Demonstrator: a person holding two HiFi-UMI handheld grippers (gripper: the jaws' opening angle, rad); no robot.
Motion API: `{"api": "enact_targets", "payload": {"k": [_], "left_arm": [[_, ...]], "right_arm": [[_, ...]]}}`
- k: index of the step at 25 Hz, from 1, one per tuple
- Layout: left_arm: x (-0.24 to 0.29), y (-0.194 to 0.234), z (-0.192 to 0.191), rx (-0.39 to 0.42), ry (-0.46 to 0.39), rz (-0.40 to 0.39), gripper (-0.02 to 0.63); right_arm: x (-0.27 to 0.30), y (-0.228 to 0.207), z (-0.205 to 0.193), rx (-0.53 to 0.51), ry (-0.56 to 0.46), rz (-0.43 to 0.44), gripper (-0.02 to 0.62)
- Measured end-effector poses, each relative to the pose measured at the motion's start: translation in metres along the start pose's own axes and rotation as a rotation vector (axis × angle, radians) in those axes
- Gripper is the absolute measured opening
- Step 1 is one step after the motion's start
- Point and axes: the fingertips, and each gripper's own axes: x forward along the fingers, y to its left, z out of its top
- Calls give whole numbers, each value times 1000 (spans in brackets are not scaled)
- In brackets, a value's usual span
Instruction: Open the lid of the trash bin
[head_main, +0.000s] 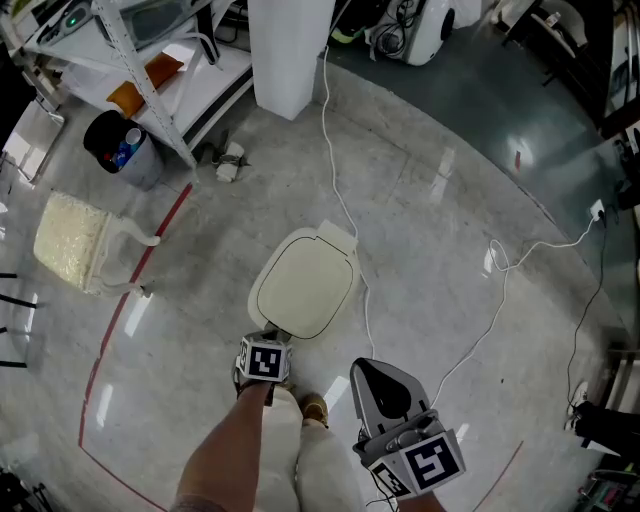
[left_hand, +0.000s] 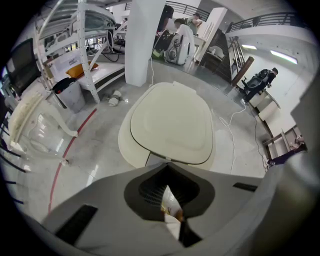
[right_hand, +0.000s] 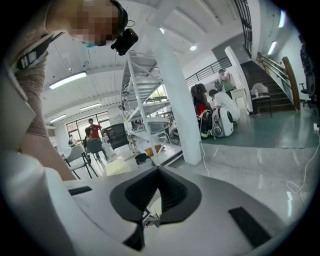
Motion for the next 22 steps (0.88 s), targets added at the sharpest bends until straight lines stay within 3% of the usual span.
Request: {"api": "enact_targets", "payload": {"k": [9, 18, 22], "left_arm": [[3, -2, -2, 29, 1, -17, 3], [7, 2, 0, 2, -30, -20, 1], [2, -3, -1, -4, 31, -36, -3]], "right_arm": [[-4, -2, -13, 4, 24, 2, 29], [-5, 2, -16, 4, 30, 3, 29], [-6, 3, -6, 0, 20, 7, 29]]}}
